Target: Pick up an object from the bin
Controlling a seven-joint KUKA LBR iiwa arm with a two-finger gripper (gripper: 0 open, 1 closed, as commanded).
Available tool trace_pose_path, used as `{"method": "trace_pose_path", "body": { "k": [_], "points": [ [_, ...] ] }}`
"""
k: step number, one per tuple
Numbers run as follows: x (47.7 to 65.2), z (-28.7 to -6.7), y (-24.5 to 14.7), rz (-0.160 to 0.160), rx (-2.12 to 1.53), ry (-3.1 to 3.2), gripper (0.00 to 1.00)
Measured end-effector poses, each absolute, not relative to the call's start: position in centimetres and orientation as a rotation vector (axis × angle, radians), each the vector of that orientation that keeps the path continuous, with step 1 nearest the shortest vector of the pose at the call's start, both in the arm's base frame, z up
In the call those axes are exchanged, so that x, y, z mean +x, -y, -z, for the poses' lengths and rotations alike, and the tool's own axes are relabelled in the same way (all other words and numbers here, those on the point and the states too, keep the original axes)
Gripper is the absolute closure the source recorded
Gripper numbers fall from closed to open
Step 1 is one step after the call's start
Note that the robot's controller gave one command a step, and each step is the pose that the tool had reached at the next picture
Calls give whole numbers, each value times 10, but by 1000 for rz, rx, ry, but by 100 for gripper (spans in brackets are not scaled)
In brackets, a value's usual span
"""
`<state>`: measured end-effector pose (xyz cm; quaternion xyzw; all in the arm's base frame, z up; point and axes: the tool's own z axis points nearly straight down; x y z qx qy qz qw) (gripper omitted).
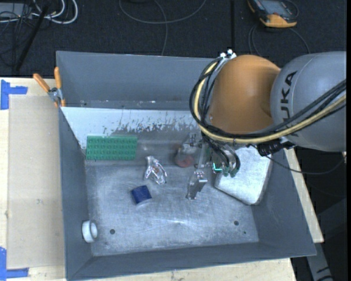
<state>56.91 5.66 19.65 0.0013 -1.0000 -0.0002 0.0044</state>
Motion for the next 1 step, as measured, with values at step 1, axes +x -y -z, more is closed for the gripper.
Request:
{"method": "trace_pose_path", "body": {
  "k": [1],
  "points": [
    [601,-96,-73,0,238,3129,0]
  ]
}}
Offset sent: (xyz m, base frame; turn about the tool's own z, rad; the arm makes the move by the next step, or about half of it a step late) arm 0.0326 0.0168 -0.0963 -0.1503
